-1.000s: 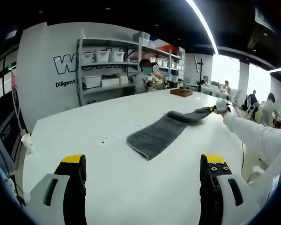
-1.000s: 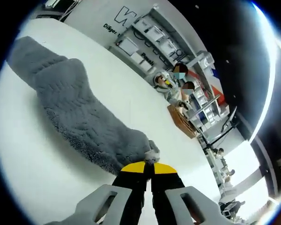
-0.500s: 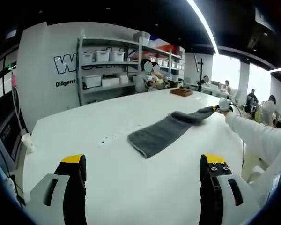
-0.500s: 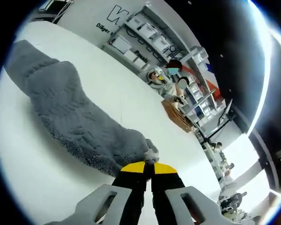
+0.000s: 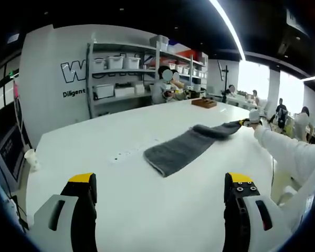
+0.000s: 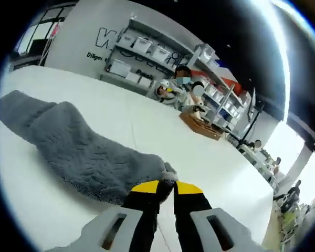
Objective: Open the folded towel by lifting each exposed corner and separating the folded layers until the towel lies flat within the target outline without major curled edges
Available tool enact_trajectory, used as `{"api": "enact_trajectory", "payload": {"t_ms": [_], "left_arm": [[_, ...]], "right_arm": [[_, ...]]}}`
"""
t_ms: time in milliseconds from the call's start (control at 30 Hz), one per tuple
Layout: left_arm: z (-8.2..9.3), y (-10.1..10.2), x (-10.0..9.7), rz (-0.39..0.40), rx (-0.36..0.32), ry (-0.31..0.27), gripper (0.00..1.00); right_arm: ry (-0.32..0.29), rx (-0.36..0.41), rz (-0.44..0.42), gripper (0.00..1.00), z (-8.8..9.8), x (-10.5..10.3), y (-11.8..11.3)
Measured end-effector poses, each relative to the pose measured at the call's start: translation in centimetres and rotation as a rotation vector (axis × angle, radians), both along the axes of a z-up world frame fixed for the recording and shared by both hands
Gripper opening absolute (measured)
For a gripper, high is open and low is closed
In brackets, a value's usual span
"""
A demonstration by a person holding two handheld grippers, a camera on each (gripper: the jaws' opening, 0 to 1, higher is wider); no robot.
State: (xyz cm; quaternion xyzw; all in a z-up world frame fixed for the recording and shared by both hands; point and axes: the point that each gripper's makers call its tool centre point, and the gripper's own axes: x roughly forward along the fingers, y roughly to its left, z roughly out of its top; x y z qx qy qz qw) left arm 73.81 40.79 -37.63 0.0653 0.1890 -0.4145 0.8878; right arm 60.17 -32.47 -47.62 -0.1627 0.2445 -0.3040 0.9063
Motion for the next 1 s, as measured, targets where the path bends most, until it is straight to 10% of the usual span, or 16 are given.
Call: {"api": "enact_trajectory", "payload": {"t_ms": [367,1000], "left_arm": [[0.2,0.2,0.1,0.003,-0.003,-0.004,0.99],[-0.7,-0.7,0.3,0.007,0.033,0.013,0.99]], "right_arm": [[-0.142,0.051,0.051,0.31,2.2,-1.1,1.2],[-0.226,0.191,0.31,0.69,4.7,-3.9,12.2]]}}
